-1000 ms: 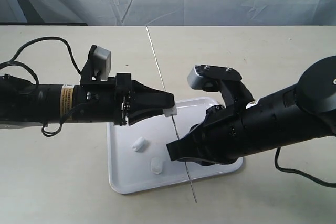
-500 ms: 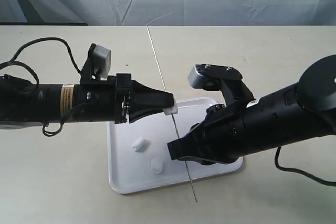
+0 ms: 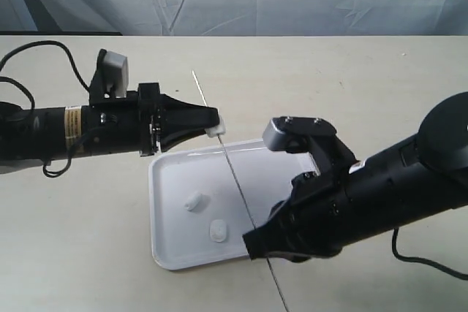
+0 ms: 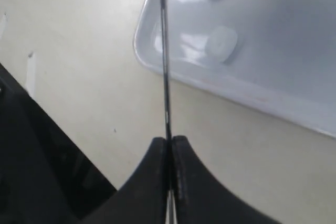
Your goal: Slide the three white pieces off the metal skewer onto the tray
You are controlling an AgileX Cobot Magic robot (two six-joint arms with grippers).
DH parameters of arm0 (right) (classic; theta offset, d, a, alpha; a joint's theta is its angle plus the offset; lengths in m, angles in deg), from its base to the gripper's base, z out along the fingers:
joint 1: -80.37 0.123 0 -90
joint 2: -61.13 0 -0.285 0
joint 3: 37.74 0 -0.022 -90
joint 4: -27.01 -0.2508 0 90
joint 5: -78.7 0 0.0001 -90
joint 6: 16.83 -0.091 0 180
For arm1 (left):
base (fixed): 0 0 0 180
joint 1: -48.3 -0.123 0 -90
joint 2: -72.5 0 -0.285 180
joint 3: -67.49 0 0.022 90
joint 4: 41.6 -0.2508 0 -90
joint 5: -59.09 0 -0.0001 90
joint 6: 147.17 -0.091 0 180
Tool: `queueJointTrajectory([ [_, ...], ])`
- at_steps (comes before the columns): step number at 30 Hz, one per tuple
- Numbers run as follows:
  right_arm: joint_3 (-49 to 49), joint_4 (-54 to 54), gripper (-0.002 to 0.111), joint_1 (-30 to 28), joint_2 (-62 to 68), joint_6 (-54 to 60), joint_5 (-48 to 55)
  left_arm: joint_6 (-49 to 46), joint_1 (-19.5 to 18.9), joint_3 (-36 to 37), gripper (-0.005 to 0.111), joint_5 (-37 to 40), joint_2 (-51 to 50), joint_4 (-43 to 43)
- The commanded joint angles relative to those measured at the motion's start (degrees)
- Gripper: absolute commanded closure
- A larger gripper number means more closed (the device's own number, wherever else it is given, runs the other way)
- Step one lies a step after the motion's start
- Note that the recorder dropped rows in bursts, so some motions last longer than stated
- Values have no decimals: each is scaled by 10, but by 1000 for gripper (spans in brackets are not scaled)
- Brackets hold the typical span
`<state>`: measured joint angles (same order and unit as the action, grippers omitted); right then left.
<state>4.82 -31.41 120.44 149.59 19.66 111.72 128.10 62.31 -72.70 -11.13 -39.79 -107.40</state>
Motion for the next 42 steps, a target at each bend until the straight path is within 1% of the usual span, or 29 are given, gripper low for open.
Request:
queueJointTrajectory([
  [1,37,15,109,0,2,15,36,-4,-40,-12,93,3,6,34],
  [11,64,25,109,0,2,29,67,-4,-123,-14,93,3,6,-6],
  [14,64,25,109,-1,2,29,52,-14,-131,-14,93,4,6,-43],
  [15,63,29,109,-1,2,28,40,-14,-131,-14,93,22,6,-65],
  [18,52,45,109,-1,2,9,4,-14,-107,-14,93,95,6,-138],
  [21,22,92,109,-1,6,-23,-9,-14,-69,-14,93,160,4,-190],
  [23,-10,167,109,-1,15,-74,6,-14,-42,-14,92,196,0,-198],
  [25,-53,277,109,-1,35,-166,47,-14,-20,-14,92,226,-5,-197],
  [27,-94,375,109,-1,62,-227,97,-14,3,-14,87,253,-10,-193],
  [29,-121,431,109,-1,84,-276,131,-14,18,-14,79,274,-13,-191],
  [31,-140,453,109,-1,103,-290,138,-14,27,-14,72,293,-14,-186],
  [32,-144,453,109,-1,110,-290,135,-14,28,-14,70,303,-14,-182],
  [34,-156,448,109,-1,127,-290,128,-17,29,-14,69,309,-14,-169],
  [39,-176,449,109,-1,185,-290,127,-58,29,-14,69,300,-14,-132],
  [42,-178,449,109,-1,218,-290,115,-60,26,-14,69,296,-14,-123],
])
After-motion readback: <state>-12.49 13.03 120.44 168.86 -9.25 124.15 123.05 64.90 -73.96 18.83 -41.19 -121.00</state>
